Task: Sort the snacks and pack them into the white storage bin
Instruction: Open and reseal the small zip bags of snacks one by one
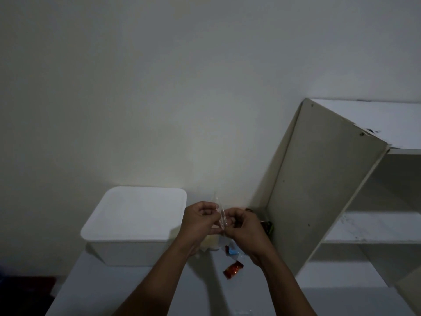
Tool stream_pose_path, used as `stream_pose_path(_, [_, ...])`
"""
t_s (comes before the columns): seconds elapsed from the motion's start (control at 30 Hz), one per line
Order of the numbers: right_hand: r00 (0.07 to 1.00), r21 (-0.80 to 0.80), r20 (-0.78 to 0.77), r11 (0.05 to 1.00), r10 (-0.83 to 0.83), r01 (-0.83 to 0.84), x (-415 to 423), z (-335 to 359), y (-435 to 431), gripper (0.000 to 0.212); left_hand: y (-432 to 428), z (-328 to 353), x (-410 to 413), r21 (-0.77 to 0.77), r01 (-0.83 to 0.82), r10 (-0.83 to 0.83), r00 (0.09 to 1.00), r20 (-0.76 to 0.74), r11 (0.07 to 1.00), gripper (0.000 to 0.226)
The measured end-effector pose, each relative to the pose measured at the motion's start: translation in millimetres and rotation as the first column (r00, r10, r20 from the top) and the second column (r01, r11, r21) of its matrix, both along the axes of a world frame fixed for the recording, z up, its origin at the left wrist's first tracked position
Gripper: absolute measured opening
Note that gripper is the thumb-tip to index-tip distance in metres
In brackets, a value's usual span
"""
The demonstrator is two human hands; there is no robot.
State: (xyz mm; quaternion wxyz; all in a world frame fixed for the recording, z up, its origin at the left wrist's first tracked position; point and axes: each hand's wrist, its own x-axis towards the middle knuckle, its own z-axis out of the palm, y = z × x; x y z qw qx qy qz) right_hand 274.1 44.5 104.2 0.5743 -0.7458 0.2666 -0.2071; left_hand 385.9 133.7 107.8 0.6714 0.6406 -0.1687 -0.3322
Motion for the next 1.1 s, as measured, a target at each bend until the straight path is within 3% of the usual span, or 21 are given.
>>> stream_pose_path(0.27, [0.994, -0.080, -0.056, 0.993, -0.096, 0.092, 4.4, -5.7, 7.5, 0.019, 2.3, 2.7, -1.0, 0.032, -0.034, 0.035, 0.999, -0.028, 0.999, 0.008])
stream_pose_path(0.4, [0.991, -0.036, -0.064, 0.993, -0.116, 0.114, 5.0, -4.9, 8.1, 0.022, 2.1, 1.9, -1.0, 0.031, -0.017, 0.018, 0.999, -0.050, 0.999, 0.011])
stream_pose_path(0.47, [0.992, 0.003, -0.071, 0.994, -0.106, 0.107, 3.8, -5.1, 5.4, 0.023, 2.3, -1.1, -0.1, 0.045, -0.031, 0.030, 0.999, 0.022, 0.998, 0.010])
stream_pose_path(0.53, [0.993, 0.046, -0.104, 0.997, -0.058, 0.063, 0.2, -4.1, -0.1, 0.024, 4.4, -8.7, 5.3, 0.083, -0.065, 0.048, 0.979, 0.196, 0.994, 0.007])
stream_pose_path(0.63, [0.988, 0.109, -0.145, 0.993, 0.053, -0.037, -6.5, 1.3, -10.8, 0.027, 14.2, -23.3, 18.5, 0.123, 0.022, -0.061, 0.944, 0.323, 0.992, 0.014])
stream_pose_path(0.73, [0.990, 0.225, -0.129, 0.974, 0.059, -0.029, -10.2, 0.9, -18.1, 0.028, 30.0, -39.9, 24.0, 0.143, 0.152, -0.183, 0.955, 0.235, 0.978, 0.022])
stream_pose_path(0.8, [0.994, 0.398, -0.097, 0.917, 0.051, -0.009, -13.8, -6.1, -17.4, 0.026, 40.5, -51.3, 20.2, 0.154, 0.163, -0.187, 0.970, 0.156, 0.975, 0.023])
stream_pose_path(0.9, [1.000, 0.725, -0.017, 0.688, 0.004, 0.009, -22.9, -29.9, -8.8, 0.039, 56.9, -70.3, 11.6, 0.175, 0.153, -0.160, 0.987, 0.027, 0.973, 0.022])
stream_pose_path(0.97, [0.997, 0.826, 0.018, 0.563, -0.075, 0.028, -29.2, -59.3, -0.8, 0.050, 70.2, -88.5, 8.3, 0.186, 0.119, -0.109, 0.992, -0.061, 0.975, 0.024])
stream_pose_path(1.03, [0.996, 0.810, -0.042, 0.581, -0.080, 0.081, -37.4, -90.8, 13.0, 0.051, 85.8, -110.5, 4.8, 0.210, 0.104, -0.080, 0.990, -0.118, 0.972, 0.028])
stream_pose_path(1.1, [0.980, 0.706, -0.201, 0.692, -0.007, 0.149, -43.5, -123.8, 30.4, 0.054, 102.2, -136.4, 0.2, 0.261, 0.113, -0.080, 0.988, -0.131, 0.959, 0.036])
